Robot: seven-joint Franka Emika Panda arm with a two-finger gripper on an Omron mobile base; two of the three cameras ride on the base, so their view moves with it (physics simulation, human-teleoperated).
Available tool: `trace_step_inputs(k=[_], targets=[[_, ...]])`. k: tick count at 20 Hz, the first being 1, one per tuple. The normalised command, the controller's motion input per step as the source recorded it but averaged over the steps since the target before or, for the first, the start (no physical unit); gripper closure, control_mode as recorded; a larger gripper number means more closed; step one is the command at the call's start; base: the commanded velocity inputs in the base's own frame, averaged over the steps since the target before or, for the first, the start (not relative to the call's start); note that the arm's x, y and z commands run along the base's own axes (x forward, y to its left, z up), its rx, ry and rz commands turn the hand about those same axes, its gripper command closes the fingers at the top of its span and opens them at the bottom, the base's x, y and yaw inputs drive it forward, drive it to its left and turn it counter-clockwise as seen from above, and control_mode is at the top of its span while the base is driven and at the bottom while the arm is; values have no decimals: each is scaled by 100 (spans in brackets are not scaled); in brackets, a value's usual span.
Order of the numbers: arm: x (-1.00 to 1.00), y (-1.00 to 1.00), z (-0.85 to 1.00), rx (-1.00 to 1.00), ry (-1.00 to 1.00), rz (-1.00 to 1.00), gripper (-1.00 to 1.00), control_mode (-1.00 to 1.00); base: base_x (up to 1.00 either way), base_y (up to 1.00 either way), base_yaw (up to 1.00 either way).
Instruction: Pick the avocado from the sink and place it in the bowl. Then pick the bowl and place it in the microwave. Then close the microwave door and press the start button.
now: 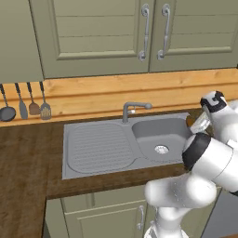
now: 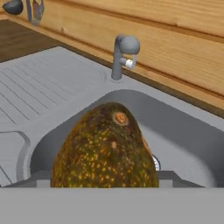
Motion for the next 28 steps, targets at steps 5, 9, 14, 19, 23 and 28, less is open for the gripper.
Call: trace_step_inputs(k=[5,9,14,19,23,28], targets=[[-48,-1,19,-17,2,-34,100,-100,0,0,0],[-18,-14,3,-23,7,-39,100,-100,0,0,0],[-3,-37,16,-22,1,-34,100,-100,0,0,0],[-4,-46,35,-13,1,-30,100,-100,0,0,0],[0,-48,25,-5,20,-22,100,-100,0,0,0],[0,-64,10,1,12,-2,100,-100,0,0,0]])
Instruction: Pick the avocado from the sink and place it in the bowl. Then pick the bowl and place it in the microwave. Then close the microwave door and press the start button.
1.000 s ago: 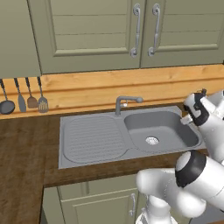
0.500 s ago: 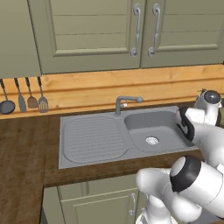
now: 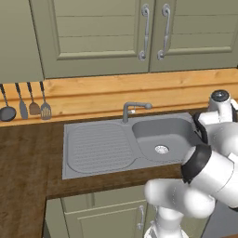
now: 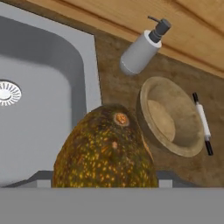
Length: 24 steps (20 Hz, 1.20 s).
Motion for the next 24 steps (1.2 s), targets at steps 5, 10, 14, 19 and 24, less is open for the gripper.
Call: trace_step_inputs(k=[5,10,14,19,24], targets=[[-7,-74,3,17,0,0,100,-100,0,0,0],[-5,-68,16,18,-3,0,100,-100,0,0,0],[0,-64,3,15,0,0,100,-100,0,0,0],[8,-54,0,8,0,-2,100,-100,0,0,0],[20,-17,-18,0,0,-9,100,-100,0,0,0]])
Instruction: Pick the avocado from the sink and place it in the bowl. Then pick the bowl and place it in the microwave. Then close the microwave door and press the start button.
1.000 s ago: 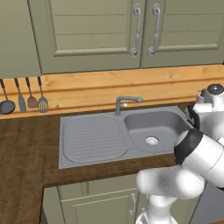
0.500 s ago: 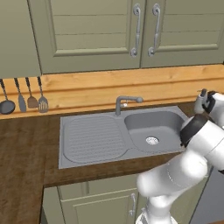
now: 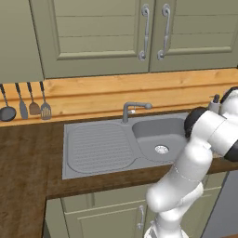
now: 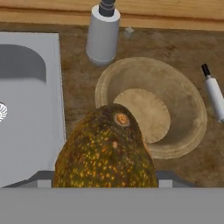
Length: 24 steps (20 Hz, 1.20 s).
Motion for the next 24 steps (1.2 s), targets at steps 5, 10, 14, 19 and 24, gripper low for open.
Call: trace_step_inputs(k=[5,10,14,19,24], targets=[[25,-6,-36,0,0,-12,100,-100,0,0,0],[23,-30,-13,1,0,-9,100,-100,0,0,0],[7,-11,-1,5,0,-3,100,-100,0,0,0],[3,-9,-8,5,0,-2,100,-100,0,0,0],[13,0,-38,1,0,-3,100,-100,0,0,0]])
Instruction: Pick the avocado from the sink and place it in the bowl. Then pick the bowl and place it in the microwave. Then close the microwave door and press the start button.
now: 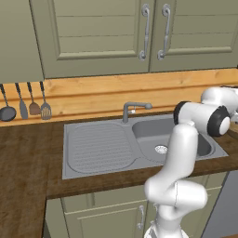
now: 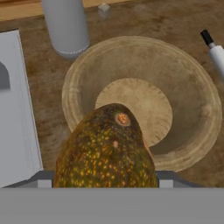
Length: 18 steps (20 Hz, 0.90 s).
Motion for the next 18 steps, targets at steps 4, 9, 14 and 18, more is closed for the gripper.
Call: trace_step_inputs(k=[4,9,14,18], targets=[[31,-13,-35,0,0,0,100,-100,0,0,0],[31,-21,-36,2,0,0,100,-100,0,0,0],[15,-13,-39,2,0,0,100,-100,0,0,0],[8,-6,-34,1,0,0,100,-100,0,0,0]])
